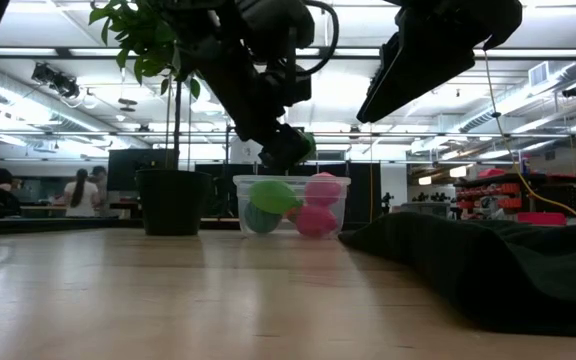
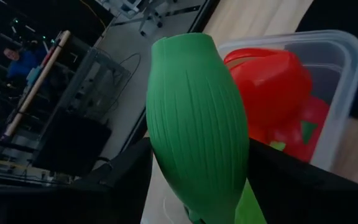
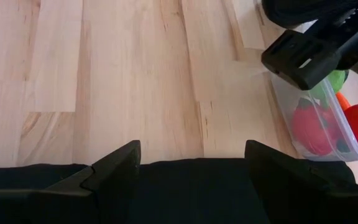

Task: Pick and placing Produce into tupperware
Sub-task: Put the green corn into the transparent bin, then return to Home Position

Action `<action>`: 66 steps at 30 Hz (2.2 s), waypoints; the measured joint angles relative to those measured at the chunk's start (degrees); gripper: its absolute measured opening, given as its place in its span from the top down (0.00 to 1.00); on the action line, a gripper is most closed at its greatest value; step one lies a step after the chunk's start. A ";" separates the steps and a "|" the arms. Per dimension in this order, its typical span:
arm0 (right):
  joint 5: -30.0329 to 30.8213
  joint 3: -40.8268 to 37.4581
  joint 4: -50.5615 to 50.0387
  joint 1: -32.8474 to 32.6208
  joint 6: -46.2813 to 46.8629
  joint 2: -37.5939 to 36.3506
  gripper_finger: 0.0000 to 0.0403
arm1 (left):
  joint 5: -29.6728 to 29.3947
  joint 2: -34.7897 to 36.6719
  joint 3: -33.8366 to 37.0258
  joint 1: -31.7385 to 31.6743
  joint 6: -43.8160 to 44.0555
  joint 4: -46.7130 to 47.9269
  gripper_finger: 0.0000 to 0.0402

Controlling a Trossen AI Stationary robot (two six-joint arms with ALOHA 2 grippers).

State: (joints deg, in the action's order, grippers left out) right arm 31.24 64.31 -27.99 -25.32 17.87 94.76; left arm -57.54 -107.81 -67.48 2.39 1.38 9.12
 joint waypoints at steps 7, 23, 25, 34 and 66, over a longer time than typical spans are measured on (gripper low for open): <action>0.00 0.00 -0.01 0.00 0.01 0.00 0.27 | 0.04 0.00 0.00 -1.02 3.35 0.24 0.28; -0.02 0.00 -0.13 0.00 0.02 0.00 0.27 | -0.61 0.02 0.02 8.21 7.21 -3.36 0.29; -0.03 0.00 -0.15 0.01 0.02 0.00 0.27 | -1.82 0.02 0.02 10.76 10.31 -3.31 0.30; -0.06 0.00 -0.94 -0.98 1.19 0.00 0.27 | -9.80 1.03 0.07 18.60 15.08 -3.16 0.37; 0.22 -6.97 -0.54 -0.74 12.25 -0.04 0.27 | 53.14 14.93 28.37 16.70 -9.81 -84.30 0.75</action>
State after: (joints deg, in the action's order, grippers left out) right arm 31.46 57.34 -28.53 -26.06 30.12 94.72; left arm -4.39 -92.88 -39.12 19.09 -8.43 -75.18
